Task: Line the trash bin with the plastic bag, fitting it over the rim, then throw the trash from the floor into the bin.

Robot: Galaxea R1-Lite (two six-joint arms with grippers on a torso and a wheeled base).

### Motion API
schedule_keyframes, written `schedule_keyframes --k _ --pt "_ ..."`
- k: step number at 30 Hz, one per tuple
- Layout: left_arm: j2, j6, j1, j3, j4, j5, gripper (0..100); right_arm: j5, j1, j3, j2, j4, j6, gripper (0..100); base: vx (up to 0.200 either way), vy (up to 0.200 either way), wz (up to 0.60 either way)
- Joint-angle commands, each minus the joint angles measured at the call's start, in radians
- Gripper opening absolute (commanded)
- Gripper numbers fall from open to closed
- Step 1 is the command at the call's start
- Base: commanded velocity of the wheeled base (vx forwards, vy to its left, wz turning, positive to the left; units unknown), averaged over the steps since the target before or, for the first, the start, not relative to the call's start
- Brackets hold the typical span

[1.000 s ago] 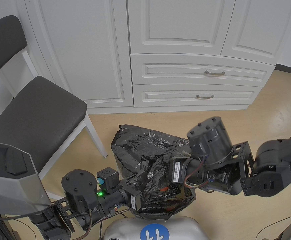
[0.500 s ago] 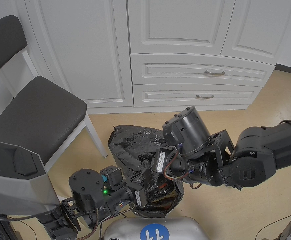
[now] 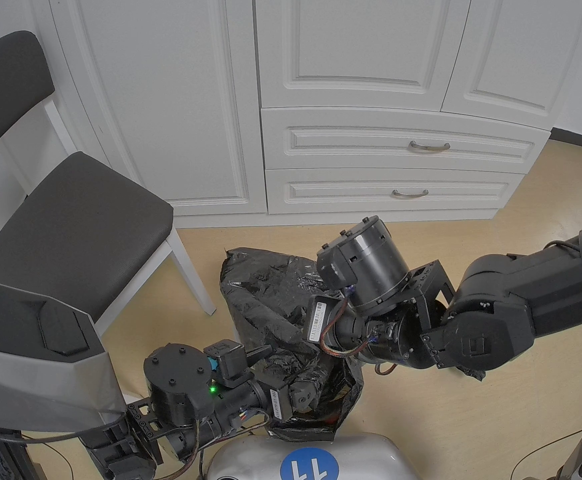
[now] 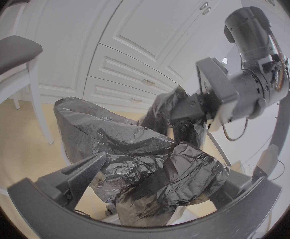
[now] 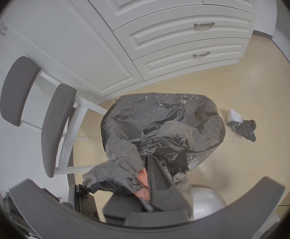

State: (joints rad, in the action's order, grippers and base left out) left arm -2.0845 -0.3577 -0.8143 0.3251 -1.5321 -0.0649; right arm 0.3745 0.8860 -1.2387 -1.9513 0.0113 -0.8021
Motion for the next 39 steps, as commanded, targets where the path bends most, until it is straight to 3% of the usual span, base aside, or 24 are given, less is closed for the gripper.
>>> schedule_keyframes --k 1,2,3,4,5,7,10,31,35,39 --pt "0.017 0.0 0.012 -0.063 0.0 0.085 100 0.0 -0.002 -0.001 -0.001 -0.001 0.0 0 0.0 0.0 0.0" --pt "0.02 0.0 0.012 -0.07 0.0 0.097 100 0.0 -0.002 -0.001 -0.003 -0.001 0.0 0 0.0 0.0 0.0" --pt "0.04 0.003 0.026 -0.118 -0.002 0.171 100 0.0 -0.002 -0.001 -0.005 -0.001 0.0 0 0.0 0.0 0.0" --pt "0.041 0.005 0.027 -0.121 -0.002 0.178 100 0.0 -0.002 -0.001 -0.006 -0.001 0.0 0 0.0 0.0 0.0" --pt "0.063 0.008 0.046 -0.166 -0.002 0.269 100 0.0 -0.004 -0.001 -0.014 -0.002 0.0 0 0.0 0.0 0.0" --pt "0.076 0.011 0.075 -0.196 -0.002 0.362 100 0.0 -0.004 -0.004 -0.018 -0.002 0.0 0 0.0 0.0 0.0" --pt "0.069 0.032 0.11 -0.209 -0.002 0.442 100 0.0 -0.004 -0.004 -0.017 -0.002 0.0 0 0.0 0.0 0.0" --pt "0.003 0.051 0.121 -0.187 0.001 0.435 100 0.0 -0.002 -0.005 -0.018 -0.007 -0.009 0 0.0 0.0 0.0" --pt "-0.019 0.109 0.118 -0.192 0.001 0.39 100 0.0 -0.002 -0.005 -0.018 -0.007 -0.012 0 0.0 0.0 0.0" --pt "-0.055 0.187 0.109 -0.193 0.004 0.27 100 0.0 -0.001 -0.005 -0.015 -0.007 -0.012 0 0.0 0.0 0.0"
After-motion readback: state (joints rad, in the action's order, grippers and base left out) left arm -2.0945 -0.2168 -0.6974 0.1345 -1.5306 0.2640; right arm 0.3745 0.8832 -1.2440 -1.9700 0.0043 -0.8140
